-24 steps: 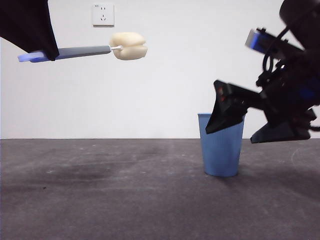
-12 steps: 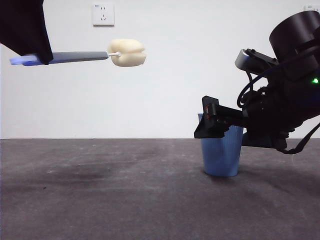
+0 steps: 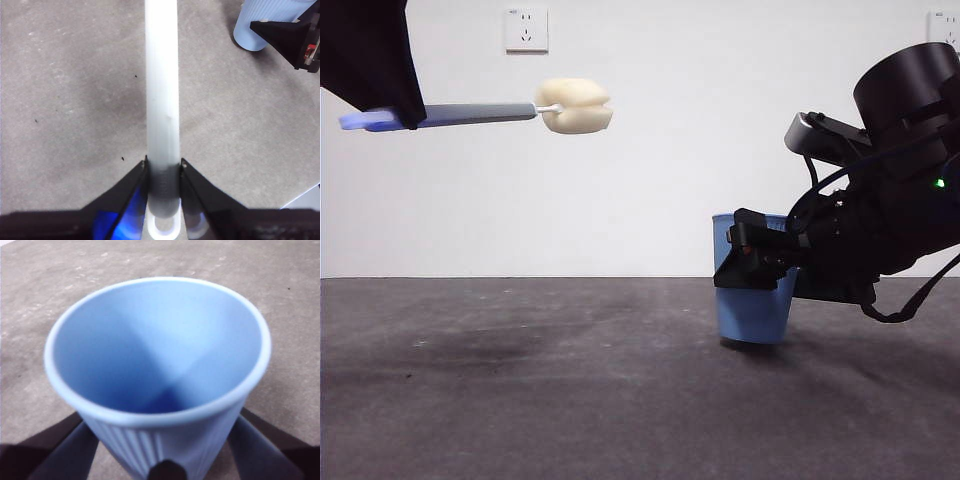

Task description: Pick up the cup brush,pick up the cup,insert the brush into the cup,clean the cup,put the cup brush back,put the cup back to the fixed position on the table

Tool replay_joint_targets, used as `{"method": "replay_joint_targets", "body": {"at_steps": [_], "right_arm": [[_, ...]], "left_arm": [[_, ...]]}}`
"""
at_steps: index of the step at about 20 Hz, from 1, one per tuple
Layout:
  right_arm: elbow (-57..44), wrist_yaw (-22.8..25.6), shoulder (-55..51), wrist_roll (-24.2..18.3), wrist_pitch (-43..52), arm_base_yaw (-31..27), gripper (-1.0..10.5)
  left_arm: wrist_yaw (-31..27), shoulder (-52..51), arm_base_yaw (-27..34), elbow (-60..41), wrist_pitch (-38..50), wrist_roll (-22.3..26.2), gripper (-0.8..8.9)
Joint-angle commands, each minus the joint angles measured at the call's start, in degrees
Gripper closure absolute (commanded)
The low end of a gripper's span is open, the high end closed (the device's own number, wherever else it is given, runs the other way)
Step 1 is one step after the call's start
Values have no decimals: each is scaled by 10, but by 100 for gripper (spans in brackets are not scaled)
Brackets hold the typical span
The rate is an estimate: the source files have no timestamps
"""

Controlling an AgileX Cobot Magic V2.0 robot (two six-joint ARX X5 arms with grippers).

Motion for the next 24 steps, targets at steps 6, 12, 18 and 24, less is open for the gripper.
{"method": "replay_joint_targets", "body": {"at_steps": [6,12,18,24], "right_arm": [[7,42,-159,-65,-205,22,959],[92,136,-286,-189,-566,59,959],[172,258,-287,-351,-758,125,959],[173,356,-272,-482,-826,190,959]], "left_arm": [[0,-1,-1,2,-28,108,822],[3,-1,-2,2,-54,216,822],[46,-1,-2,2,-137,344,822],[95,0,-27,2,-176,363,822]]}}
